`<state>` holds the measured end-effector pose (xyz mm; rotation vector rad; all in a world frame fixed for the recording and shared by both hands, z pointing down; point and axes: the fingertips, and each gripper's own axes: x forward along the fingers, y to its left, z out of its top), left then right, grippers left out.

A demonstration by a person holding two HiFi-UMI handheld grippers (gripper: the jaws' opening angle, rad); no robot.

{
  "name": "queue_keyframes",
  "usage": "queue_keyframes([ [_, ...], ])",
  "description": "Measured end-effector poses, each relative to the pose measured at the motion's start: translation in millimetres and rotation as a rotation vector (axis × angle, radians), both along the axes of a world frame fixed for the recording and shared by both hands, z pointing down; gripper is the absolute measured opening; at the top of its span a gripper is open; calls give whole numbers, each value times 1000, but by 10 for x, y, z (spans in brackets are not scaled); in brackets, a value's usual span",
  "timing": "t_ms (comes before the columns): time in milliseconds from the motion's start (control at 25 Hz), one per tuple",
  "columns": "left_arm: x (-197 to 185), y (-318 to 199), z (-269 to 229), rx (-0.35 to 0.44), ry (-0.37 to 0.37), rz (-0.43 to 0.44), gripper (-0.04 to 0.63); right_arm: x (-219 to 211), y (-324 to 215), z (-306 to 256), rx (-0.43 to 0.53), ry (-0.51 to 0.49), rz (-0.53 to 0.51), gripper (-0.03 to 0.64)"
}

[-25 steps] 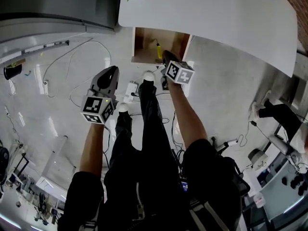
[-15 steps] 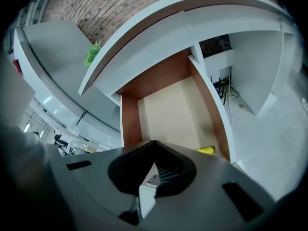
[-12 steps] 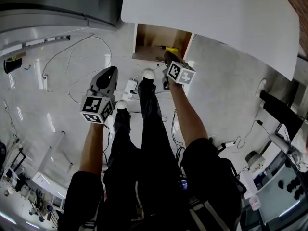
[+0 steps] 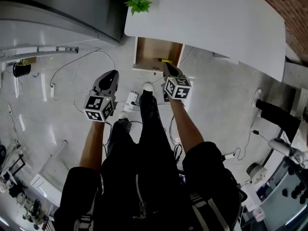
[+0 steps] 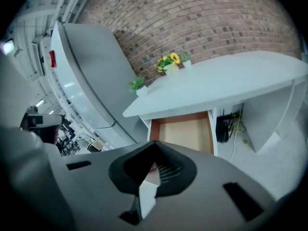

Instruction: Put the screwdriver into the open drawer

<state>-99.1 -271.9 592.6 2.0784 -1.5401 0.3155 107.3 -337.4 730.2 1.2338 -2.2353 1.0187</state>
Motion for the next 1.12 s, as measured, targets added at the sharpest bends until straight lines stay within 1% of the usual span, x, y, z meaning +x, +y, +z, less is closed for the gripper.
queue_keyframes([
  [120, 62, -79, -271, 37, -6, -3, 40, -1, -29, -469, 117, 4, -52, 6],
  [200, 107, -148, -463, 72, -9, -3, 40, 32, -55, -773, 188, 9, -66, 6],
  [320, 181, -260, -749, 128, -11, 15, 40, 116, -124, -1214, 271, 8, -46, 6],
  [440, 230, -442, -1045, 200, -14, 42, 40, 182, -268, -1631, 348, -4, -21, 6],
  [600, 249, -636, -1368, 277, -14, 83, 40, 200, -385, -2105, 437, -10, 4, 6],
  [800, 267, -788, -1675, 352, -15, 157, 41, 138, -445, -2656, 551, 24, 2, 6],
  [920, 224, -880, -1795, 378, -32, 198, 40, 94, -476, -2960, 605, 26, 27, 6],
  [1120, 250, -1001, -1871, 397, -22, 235, 40, 145, -478, -3290, 662, 20, 71, 6],
])
